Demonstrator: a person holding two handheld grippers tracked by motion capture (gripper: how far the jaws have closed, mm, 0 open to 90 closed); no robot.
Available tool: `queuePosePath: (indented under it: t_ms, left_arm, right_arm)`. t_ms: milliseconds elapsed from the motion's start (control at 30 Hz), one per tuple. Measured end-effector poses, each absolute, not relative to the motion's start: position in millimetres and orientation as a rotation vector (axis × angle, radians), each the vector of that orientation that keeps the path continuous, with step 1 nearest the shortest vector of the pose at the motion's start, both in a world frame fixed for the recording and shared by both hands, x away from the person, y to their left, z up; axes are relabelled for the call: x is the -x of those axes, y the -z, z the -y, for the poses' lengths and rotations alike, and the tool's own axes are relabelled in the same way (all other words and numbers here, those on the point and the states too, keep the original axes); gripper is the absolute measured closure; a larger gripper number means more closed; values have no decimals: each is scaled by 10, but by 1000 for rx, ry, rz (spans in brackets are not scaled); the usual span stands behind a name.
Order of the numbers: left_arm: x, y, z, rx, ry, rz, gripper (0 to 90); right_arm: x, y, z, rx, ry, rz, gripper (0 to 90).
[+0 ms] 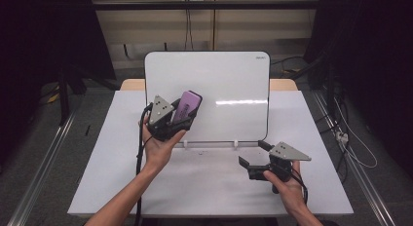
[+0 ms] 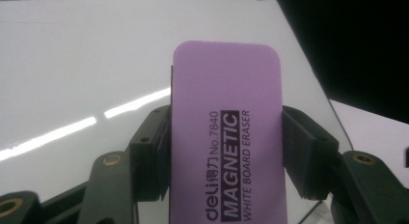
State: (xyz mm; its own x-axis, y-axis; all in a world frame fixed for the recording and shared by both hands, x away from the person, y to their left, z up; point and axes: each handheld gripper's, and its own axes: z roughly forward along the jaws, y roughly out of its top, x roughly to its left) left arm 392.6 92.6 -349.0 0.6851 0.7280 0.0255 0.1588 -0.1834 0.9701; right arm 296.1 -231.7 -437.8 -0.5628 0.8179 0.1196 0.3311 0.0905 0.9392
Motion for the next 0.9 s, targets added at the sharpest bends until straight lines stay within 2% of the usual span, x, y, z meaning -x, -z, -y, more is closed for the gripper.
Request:
queuePosePath:
  t_ms: [600, 800, 900]
  left_arm:
    - [-3800, 3562, -921, -1655, -463, -753, 410]
    - [-3772, 3585, -858, -1657, -449, -749, 411]
    - [-3755, 3598, -812, -1662, -447, -741, 410]
  right_arm:
    - [-3163, 4253, 1818, -1104, -1760, -1933, 89]
    - [-3229, 4250, 1676, -1121, -1888, -1840, 236]
    - [-3232, 4263, 1630, -1128, -1920, -1801, 273]
